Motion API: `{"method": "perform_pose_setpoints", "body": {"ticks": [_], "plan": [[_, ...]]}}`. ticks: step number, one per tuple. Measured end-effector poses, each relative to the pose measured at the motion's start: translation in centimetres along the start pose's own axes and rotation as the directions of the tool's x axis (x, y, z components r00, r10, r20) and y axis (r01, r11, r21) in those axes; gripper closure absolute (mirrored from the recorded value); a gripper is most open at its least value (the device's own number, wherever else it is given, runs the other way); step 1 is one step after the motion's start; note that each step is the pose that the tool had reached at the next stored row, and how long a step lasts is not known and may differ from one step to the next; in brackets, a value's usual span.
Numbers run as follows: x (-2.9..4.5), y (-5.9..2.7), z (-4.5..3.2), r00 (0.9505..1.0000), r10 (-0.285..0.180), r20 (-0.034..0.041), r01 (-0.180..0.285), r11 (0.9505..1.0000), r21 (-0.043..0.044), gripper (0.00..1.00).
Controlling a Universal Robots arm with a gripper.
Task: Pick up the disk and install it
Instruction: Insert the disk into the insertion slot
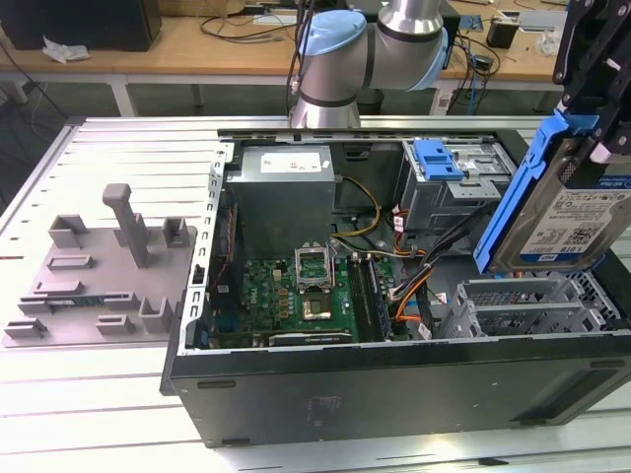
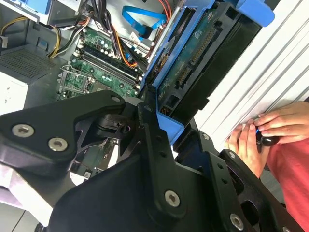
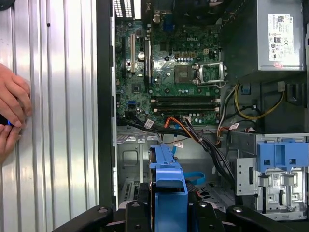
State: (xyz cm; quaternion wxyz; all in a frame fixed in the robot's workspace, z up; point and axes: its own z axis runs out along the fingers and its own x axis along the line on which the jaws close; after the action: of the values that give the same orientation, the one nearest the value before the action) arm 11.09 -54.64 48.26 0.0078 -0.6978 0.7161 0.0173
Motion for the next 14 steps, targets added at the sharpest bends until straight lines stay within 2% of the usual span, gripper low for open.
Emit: {"method": "perform_pose_setpoints", "body": {"ticks": [14], "plan": [[0.21, -0.02, 0.58, 1.0000, -0.001, -0.0001, 0.001, 1.0000, 0.0000, 0.64]]}}
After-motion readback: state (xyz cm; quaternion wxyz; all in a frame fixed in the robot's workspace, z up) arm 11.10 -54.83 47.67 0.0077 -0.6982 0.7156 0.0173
